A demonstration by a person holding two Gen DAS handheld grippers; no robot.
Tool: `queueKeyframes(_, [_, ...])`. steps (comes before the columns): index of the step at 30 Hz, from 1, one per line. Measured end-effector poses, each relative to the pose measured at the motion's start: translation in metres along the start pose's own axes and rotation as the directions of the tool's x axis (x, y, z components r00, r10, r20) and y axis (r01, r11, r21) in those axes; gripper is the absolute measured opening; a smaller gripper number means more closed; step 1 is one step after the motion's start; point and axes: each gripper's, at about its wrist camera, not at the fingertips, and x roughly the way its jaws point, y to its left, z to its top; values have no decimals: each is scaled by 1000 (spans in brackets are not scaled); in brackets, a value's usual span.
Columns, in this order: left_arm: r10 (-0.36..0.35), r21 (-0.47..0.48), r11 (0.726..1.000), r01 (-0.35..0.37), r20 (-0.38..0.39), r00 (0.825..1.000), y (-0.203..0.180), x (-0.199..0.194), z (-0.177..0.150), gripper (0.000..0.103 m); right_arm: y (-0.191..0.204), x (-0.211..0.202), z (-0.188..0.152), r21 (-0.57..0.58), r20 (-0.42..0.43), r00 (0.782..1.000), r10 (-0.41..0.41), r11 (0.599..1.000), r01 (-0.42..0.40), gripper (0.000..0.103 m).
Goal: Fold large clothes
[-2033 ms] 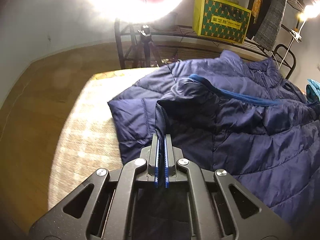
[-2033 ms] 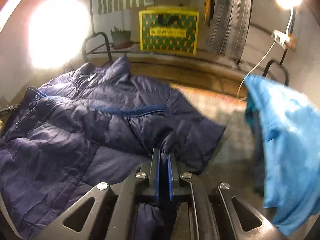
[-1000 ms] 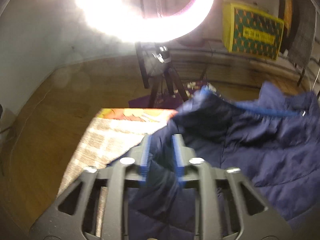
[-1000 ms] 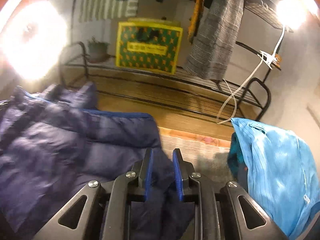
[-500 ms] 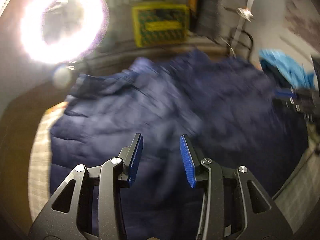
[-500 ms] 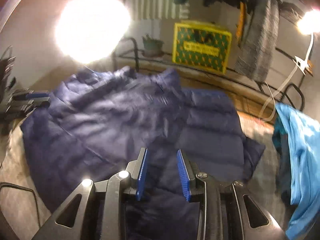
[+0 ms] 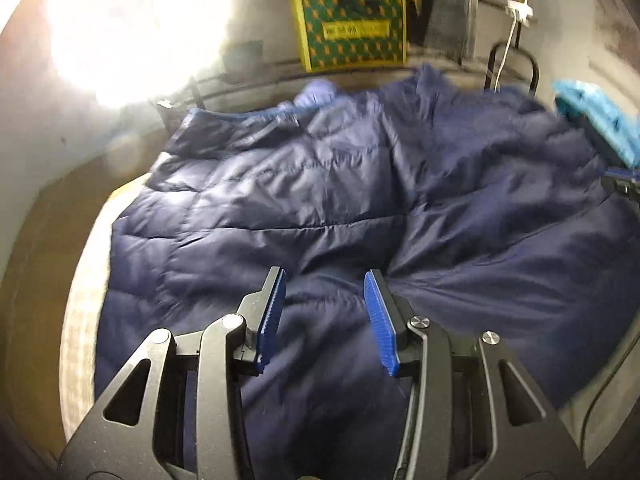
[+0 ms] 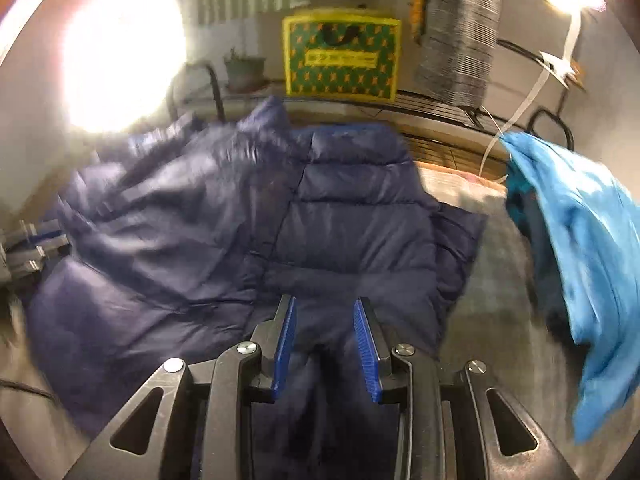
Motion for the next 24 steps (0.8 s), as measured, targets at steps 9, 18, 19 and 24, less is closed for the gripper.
queueKeyframes(9, [-111, 1, 994, 111, 71, 991, -46, -63, -20, 44, -30, -113, -55, 220, 153, 983, 97, 967, -130, 66])
queueKeyframes(18, [-36, 141, 989, 34, 13, 999, -85, -25, -45, 44, -44, -69, -119, 509, 54, 989, 141, 848, -149, 83])
queueKeyframes(19, [-62, 114, 992, 61, 3, 998, -78, -29, -42, 44, -47, -61, -124, 536, 53, 986, 157, 829, -161, 83])
queueKeyframes(24, [-74, 63, 996, 69, 84, 994, -50, -57, -10, 44, -52, -41, -127, 599, 132, 969, 208, 762, -245, 94])
